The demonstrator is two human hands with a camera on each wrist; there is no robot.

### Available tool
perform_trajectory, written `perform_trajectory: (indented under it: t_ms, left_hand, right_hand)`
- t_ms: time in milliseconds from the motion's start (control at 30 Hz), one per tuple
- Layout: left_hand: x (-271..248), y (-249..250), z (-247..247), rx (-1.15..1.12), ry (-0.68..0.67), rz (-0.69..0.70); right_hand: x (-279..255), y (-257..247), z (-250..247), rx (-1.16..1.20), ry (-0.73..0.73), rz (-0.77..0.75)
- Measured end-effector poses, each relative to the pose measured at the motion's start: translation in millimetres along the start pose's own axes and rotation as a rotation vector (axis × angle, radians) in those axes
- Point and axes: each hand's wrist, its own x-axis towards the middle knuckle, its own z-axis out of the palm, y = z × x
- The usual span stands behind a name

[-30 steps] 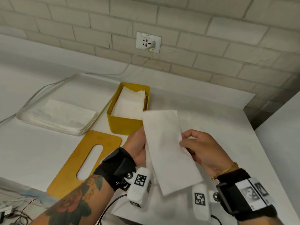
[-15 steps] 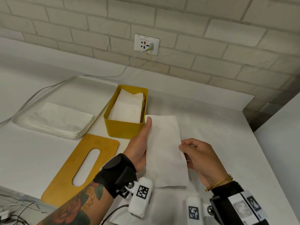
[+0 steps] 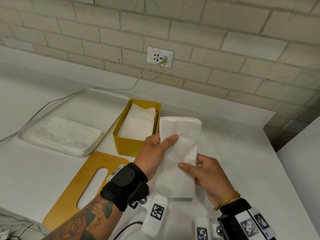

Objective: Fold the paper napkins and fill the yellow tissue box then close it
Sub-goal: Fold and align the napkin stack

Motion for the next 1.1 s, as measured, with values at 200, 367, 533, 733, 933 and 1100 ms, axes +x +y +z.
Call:
perform_trajectory:
  t_ms: [200, 367, 533, 733, 933, 1100]
  left_hand:
    - [17.7, 28.9, -23.6, 0.047, 0.084, 0.016]
    - [22.2, 49.7, -38.7, 0.042, 0.016, -0.060]
    - [21.0, 57.7, -55.5, 0.057, -0.046, -0.056]
    - [4.8, 55.9, -88.8, 0.354, 0.221, 0.022]
    - [15.6, 59.3, -108.0, 0.931, 0.383, 0.123]
    - [23.3, 50.9, -109.9, 1.350, 0.348, 0.031]
  right_hand:
    - [2.7, 8.4, -3.6, -0.117, -0.197, 0.156]
    - [28.7, -52.1, 6.6, -0.079, -0.138, -0.112]
    - [78.9, -88.0, 39.8, -0.080, 0.039, -0.255]
    - [142.4, -92.9, 66.6, -0.216, 0.119, -0.240]
    - [185.3, -84.7, 92.5, -0.601, 0.166, -0.238]
    - [194.8, -70.0, 102.7, -0.878, 0.193, -0.243]
